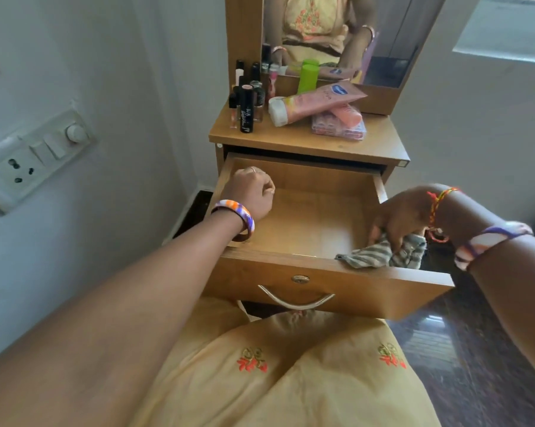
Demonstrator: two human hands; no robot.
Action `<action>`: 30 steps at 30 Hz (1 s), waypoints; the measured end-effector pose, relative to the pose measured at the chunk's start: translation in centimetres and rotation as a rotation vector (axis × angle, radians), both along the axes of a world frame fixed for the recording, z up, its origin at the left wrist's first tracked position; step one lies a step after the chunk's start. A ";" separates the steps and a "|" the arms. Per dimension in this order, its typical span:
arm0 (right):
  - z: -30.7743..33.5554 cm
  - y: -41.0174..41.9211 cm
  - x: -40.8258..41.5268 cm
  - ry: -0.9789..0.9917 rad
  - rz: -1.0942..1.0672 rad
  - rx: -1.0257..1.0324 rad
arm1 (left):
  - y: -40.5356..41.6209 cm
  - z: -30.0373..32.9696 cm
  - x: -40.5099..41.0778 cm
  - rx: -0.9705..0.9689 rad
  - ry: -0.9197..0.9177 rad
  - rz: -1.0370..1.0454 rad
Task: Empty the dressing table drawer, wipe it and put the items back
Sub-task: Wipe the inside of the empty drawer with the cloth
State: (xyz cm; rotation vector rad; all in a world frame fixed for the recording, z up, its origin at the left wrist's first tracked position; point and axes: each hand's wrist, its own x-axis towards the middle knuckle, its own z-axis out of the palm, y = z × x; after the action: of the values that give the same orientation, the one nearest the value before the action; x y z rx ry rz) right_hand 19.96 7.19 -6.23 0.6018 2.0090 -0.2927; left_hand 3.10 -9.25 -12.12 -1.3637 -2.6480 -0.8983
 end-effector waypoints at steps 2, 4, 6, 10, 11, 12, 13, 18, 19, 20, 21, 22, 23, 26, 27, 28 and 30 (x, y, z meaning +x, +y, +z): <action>-0.8 0.6 0.0 0.099 -0.028 0.070 | 0.4 -0.3 0.3 -0.026 0.007 0.002; -3.9 2.1 -0.7 0.292 -0.112 -0.026 | 0.7 -0.4 0.6 -0.054 0.006 0.007; -4.4 -0.5 -1.8 0.474 -0.131 -0.107 | 1.0 -0.6 0.9 -0.056 0.006 0.006; -2.6 -4.3 -2.1 0.511 -0.060 -0.305 | 0.7 -1.2 1.4 -0.032 0.053 0.000; -2.5 -3.0 -1.3 0.470 -0.061 -0.307 | 0.5 -1.5 1.4 -0.036 0.059 0.001; -2.0 -2.1 -0.7 0.377 -0.009 -0.240 | 0.4 -1.7 1.4 -0.042 0.054 0.006; -1.6 -1.7 -0.1 0.295 0.019 -0.163 | 0.4 -1.9 1.3 -0.047 0.041 0.016; -0.7 -2.9 0.3 0.229 0.044 -0.075 | 0.3 -2.3 1.4 -0.077 0.005 0.049; -1.0 -3.2 0.0 0.258 0.050 -0.082 | 0.4 -2.4 1.5 -0.080 0.003 0.048; -1.1 -3.7 -0.3 0.296 0.046 -0.101 | 0.5 -2.4 1.6 -0.083 0.002 0.046; -1.4 -4.1 -0.7 0.366 0.020 -0.147 | 0.6 -2.4 1.6 -0.090 0.002 0.042; -1.8 -4.4 -1.0 0.448 -0.026 -0.211 | 0.8 -2.5 1.6 -0.097 0.006 0.036; -2.4 -4.6 -1.2 0.546 -0.100 -0.299 | 0.9 -2.5 1.5 -0.105 0.010 0.030; -4.0 -4.5 -1.2 0.732 -0.542 -0.621 | 0.8 -2.3 1.0 -0.081 0.020 0.076; -4.4 -4.3 -1.0 0.778 -0.714 -0.721 | 0.6 -2.2 0.8 -0.055 0.025 0.127; -4.7 -4.0 -0.7 0.827 -0.859 -0.759 | 0.4 -2.1 0.5 -0.023 0.022 0.193; -5.3 -3.1 -0.4 0.907 -1.036 -0.705 | 0.0 -1.9 0.0 0.012 0.005 0.348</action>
State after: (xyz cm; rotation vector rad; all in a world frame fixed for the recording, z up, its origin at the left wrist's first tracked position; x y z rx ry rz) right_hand 19.55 4.13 -11.52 1.1041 1.9625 -2.0915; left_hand 3.15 -9.28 -14.03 -0.8579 -2.7454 -0.8606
